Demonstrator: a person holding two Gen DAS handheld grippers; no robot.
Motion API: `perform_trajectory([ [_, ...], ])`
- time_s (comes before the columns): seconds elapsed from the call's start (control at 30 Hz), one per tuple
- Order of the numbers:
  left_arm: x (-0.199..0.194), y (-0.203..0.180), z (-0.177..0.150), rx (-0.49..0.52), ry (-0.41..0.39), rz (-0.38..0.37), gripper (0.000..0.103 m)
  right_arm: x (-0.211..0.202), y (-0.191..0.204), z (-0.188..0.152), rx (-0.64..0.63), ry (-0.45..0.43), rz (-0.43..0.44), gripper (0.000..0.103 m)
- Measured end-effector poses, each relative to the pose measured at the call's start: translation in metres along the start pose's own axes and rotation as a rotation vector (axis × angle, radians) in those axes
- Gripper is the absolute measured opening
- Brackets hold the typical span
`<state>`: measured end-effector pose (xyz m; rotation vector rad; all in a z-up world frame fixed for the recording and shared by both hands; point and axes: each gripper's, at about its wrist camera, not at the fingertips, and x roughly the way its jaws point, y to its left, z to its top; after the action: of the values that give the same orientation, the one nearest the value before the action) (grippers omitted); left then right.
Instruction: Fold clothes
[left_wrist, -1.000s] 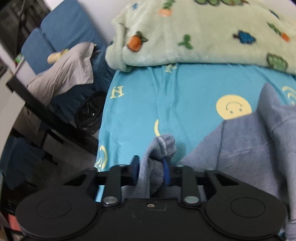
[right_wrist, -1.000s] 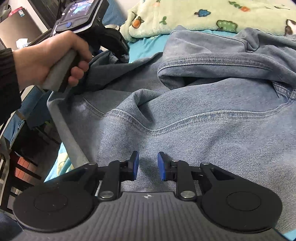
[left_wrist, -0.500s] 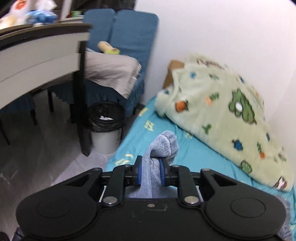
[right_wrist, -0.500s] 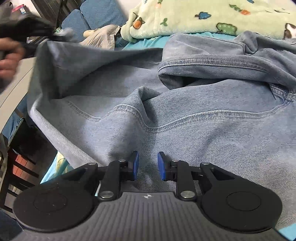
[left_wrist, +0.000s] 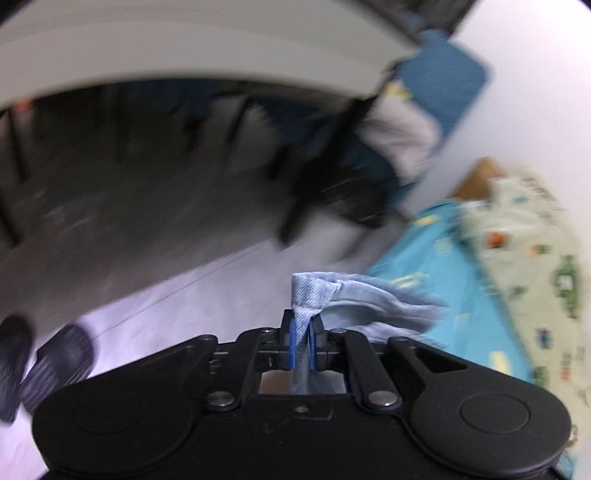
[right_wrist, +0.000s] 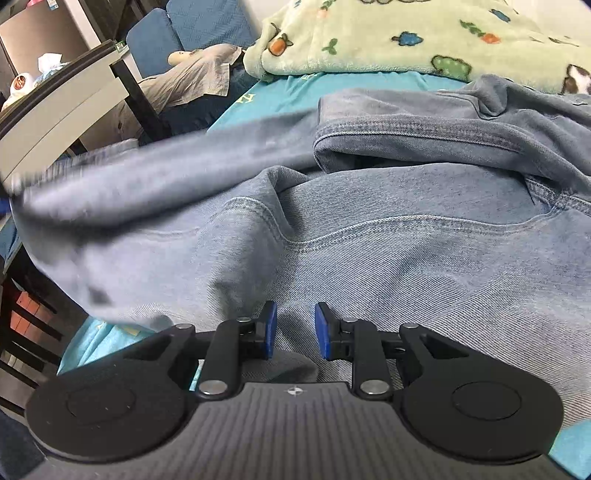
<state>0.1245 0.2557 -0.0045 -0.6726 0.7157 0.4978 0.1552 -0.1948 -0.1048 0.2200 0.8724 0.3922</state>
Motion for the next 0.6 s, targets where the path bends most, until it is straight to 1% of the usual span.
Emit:
perform_trajectory([
  [0.03,0.006,0.011,-0.002,-0.032,0.018,0.021,0.006,0.0,0.0,0.0,-0.002,0.0,-0.002,0.025],
  [0.17,0.022,0.032,-0.006,-0.105,0.082,0.071,0.006,-0.001,-0.001,0.001,-0.007,0.0,-0.009,0.025],
  [0.27,0.024,0.037,-0.004,-0.114,0.092,0.087,0.007,-0.007,-0.005,0.002,0.005,-0.017,-0.018,0.025],
  [0.37,0.022,0.042,-0.003,-0.113,0.107,0.094,0.009,-0.014,-0.008,0.004,0.018,-0.037,-0.029,0.025],
  [0.4,0.021,0.043,-0.003,-0.112,0.112,0.096,0.012,-0.016,-0.009,0.004,0.023,-0.044,-0.032,0.025],
  [0.47,0.017,0.048,0.0,-0.122,0.103,0.098,0.012,-0.021,-0.011,0.006,0.031,-0.058,-0.04,0.025],
  [0.57,0.013,0.051,0.0,-0.122,0.084,0.089,0.023,-0.027,-0.014,0.007,0.045,-0.078,-0.05,0.025],
  [0.6,0.012,0.05,0.0,-0.115,0.074,0.084,0.029,-0.03,-0.015,0.008,0.049,-0.085,-0.054,0.025],
])
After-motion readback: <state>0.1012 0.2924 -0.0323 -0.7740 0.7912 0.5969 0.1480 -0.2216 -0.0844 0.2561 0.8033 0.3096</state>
